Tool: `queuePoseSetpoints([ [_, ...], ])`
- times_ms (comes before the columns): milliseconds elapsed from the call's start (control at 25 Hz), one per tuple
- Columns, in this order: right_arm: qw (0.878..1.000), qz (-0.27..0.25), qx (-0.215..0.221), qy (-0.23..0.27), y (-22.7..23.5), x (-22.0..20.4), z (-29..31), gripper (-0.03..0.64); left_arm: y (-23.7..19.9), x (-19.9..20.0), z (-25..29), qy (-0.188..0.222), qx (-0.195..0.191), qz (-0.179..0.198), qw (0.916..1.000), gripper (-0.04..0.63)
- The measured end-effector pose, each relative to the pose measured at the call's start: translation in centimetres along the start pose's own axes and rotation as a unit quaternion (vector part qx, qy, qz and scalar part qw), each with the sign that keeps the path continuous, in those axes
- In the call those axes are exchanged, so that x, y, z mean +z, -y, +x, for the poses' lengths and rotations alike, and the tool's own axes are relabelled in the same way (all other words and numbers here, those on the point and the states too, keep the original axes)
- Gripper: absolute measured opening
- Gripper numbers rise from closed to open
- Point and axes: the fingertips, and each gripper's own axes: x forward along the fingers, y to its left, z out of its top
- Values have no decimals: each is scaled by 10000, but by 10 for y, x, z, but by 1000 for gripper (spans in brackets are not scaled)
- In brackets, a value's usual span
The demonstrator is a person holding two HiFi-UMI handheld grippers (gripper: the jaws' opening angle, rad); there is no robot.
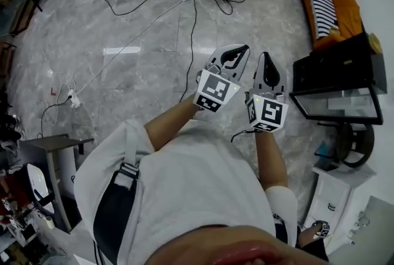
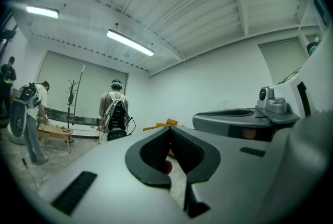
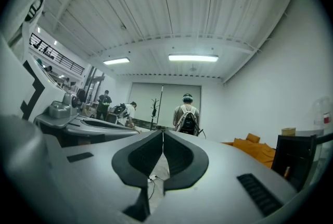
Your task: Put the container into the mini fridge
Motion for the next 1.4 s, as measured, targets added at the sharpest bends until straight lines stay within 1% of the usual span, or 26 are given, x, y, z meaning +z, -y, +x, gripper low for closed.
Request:
queuePoseSetpoints([
  [200, 10000, 47, -14, 76, -23, 2, 29, 38, -40, -3, -9, -49, -6, 89, 9999, 12],
  [360, 9999, 93, -115, 5, -37, -6, 43, 38, -58, -11, -15, -140, -112, 128, 9998, 12],
  [480, 9998, 132, -141, -38, -47, -10, 51, 38, -72, -16, -19, -187, -112, 83, 9997, 12],
  [680, 9995, 203, -207, -81, -39, -15, 59, 38, -84, -23, -8, -222, -70, 4, 9997, 12],
  [880, 9994, 170, -292, -38, -10, -17, 67, 38, -85, -21, 24, -166, -73, -19, 9998, 12],
  [1080, 9987, 100, -492, -17, 33, -20, 72, 38, -66, -19, 66, -115, -352, 35, 9993, 12],
  [1160, 9979, 110, -638, 3, 58, -22, 74, 38, -57, -23, 89, -138, -484, 42, 9987, 12],
  [1280, 9955, 125, -935, -65, 102, -30, 74, 38, -37, -27, 133, -163, -790, 5, 9967, 12],
  [1400, 9934, 130, -1119, -196, 158, -42, 77, 38, -11, -27, 187, -178, -983, -18, 9950, 12],
])
